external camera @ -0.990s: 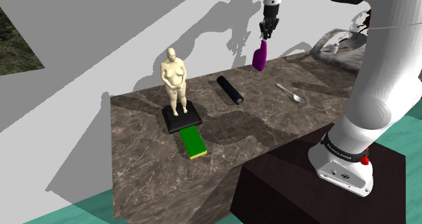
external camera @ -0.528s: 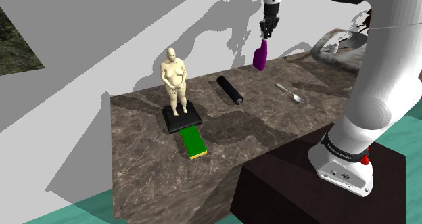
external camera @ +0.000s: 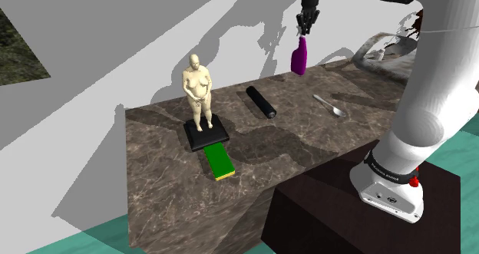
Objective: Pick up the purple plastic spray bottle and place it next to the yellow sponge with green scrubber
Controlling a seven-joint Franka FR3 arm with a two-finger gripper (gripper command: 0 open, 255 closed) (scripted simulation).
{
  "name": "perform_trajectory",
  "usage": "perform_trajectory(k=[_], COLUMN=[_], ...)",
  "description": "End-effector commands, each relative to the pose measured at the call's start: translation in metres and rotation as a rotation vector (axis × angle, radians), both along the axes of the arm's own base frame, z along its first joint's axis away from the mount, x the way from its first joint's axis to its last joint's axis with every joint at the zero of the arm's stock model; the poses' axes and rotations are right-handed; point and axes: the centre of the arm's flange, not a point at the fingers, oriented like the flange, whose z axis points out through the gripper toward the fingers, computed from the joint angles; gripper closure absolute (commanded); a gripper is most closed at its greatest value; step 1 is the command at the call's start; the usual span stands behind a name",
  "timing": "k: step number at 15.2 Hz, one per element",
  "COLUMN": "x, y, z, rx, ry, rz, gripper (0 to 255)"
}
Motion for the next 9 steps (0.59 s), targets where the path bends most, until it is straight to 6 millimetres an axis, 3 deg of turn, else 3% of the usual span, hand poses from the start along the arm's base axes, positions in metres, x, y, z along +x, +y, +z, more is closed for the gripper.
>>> perform_trajectory(k=[1,8,9], x=[0.0,0.0,-0.003], y=[0.0,0.0,0.012], z=[0.01,0.046,0.046], rx=[0.0,0.0,0.0], ry=[0.0,0.0,0.0], rz=[0.0,0.0,0.0], gripper=[255,255,255])
